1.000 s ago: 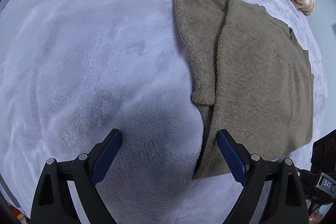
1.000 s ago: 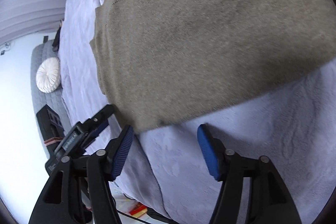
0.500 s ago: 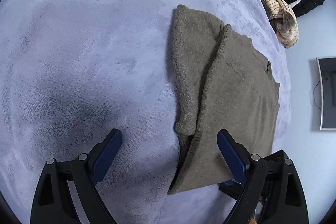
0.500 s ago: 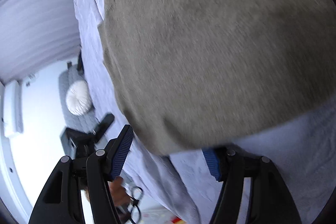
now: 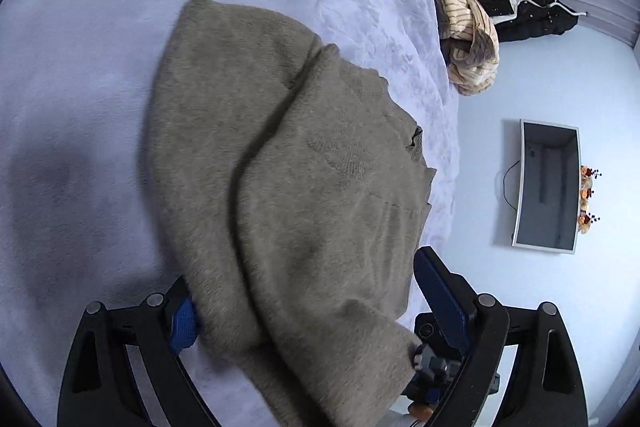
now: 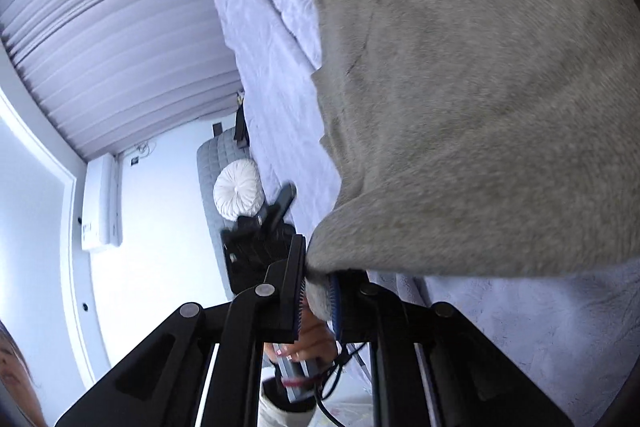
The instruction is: Fold small clothes
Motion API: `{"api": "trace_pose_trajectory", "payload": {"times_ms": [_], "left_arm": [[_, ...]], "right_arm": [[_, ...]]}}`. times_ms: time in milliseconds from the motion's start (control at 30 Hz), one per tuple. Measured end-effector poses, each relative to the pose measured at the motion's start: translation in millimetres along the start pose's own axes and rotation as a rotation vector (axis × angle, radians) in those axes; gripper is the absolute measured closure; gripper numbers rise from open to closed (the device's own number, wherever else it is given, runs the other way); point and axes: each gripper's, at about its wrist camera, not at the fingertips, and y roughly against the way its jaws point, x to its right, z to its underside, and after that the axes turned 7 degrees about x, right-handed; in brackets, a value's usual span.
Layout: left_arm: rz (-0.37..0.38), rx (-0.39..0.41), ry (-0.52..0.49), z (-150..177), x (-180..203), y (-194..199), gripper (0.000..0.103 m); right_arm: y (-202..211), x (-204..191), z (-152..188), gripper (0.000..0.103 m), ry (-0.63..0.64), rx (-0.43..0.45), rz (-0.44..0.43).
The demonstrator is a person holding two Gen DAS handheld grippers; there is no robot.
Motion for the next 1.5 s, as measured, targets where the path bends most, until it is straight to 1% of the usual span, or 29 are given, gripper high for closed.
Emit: {"api": "trace_pose_trajectory", "payload": {"times_ms": [100,167,233,267,300,333,367,433,467,533,567,600,633,667,733,767,800,833,900,967,1000,1033,1133,1233,1333,1400,1467,1500], "left_arm": [[-0.055,-0.05,-0.047,0,12,-22,0.01],[-0.119,-0.068,-0.071,2,16,-34,0.013],[-0.181,-0.067,-0.096,4,18,-39,0.034],[-0.213,-0.068,-0.109,4,19,-41,0.04],[-0.25,-0.069,-0.124,5,19,-43,0.053],[-0.272,-0.07,-0.135,5,18,-44,0.063],[-0.281,-0.069,-0.142,6,18,-44,0.065],[-0.28,-0.056,-0.147,6,18,-42,0.074],[-0.287,-0.045,-0.158,8,20,-41,0.075],[-0.308,-0.024,-0.191,10,25,-40,0.083],[-0.324,-0.011,-0.212,12,29,-40,0.084],[-0.336,-0.001,-0.227,14,32,-39,0.084],[-0.347,0.012,-0.244,16,36,-39,0.084],[-0.353,0.025,-0.259,18,40,-37,0.084],[-0.349,0.051,-0.277,20,49,-34,0.084],[-0.339,0.062,-0.279,22,54,-32,0.084],[-0.329,0.071,-0.279,23,59,-30,0.084],[-0.321,0.078,-0.28,24,63,-29,0.084],[-0.31,0.095,-0.297,27,79,-26,0.084],[-0.289,0.106,-0.32,30,96,-25,0.084],[-0.279,0.108,-0.34,32,109,-26,0.084],[-0.276,0.107,-0.361,35,121,-28,0.084],[-0.275,0.094,-0.449,43,162,-42,0.084],[-0.259,0.071,-0.52,54,204,-65,0.084],[-0.262,0.03,-0.622,68,249,-105,0.084],[-0.278,-0.018,-0.689,82,270,-137,0.084],[-0.3,-0.071,-0.732,95,280,-174,0.084],[-0.327,-0.1,-0.733,102,280,-194,0.084]], "right_arm": [[-4,0,5,0.092,0.027,-0.028,0.034],[-6,6,8,0.092,0.041,-0.055,0.091],[-7,9,14,0.09,0.088,-0.104,0.197],[-8,9,18,0.087,0.122,-0.133,0.262],[-8,9,21,0.086,0.155,-0.161,0.335],[-7,8,23,0.083,0.182,-0.187,0.387],[-4,5,25,0.08,0.212,-0.21,0.422],[8,-6,21,0.075,0.278,-0.197,0.443],[13,-16,16,0.074,0.319,-0.176,0.457],[26,-33,3,0.074,0.401,-0.096,0.499],[32,-41,-7,0.075,0.437,-0.047,0.53],[47,-40,-16,0.078,0.461,-0.008,0.57],[50,-44,-26,0.081,0.474,0.025,0.611],[52,-46,-37,0.084,0.481,0.054,0.644],[51,-42,-54,0.085,0.51,0.084,0.701],[44,-38,-60,0.086,0.525,0.08,0.742],[40,-26,-65,0.09,0.53,0.054,0.8],[33,-16,-68,0.091,0.529,0.027,0.843],[25,-7,-69,0.091,0.572,0.022,0.871],[22,-12,-65,0.091,0.612,0.018,0.9],[20,-16,-63,0.091,0.629,0.009,0.903],[21,-19,-61,0.088,0.639,-0.002,0.891],[38,-22,-66,0.087,0.585,-0.031,0.777],[74,-22,-74,0.087,0.516,-0.009,0.679],[121,-23,-87,0.086,0.472,0.036,0.599],[144,-18,-96,0.082,0.431,0.061,0.549],[161,-12,-104,0.075,0.393,0.08,0.52],[170,-6,-111,0.074,0.37,0.085,0.508]]}}
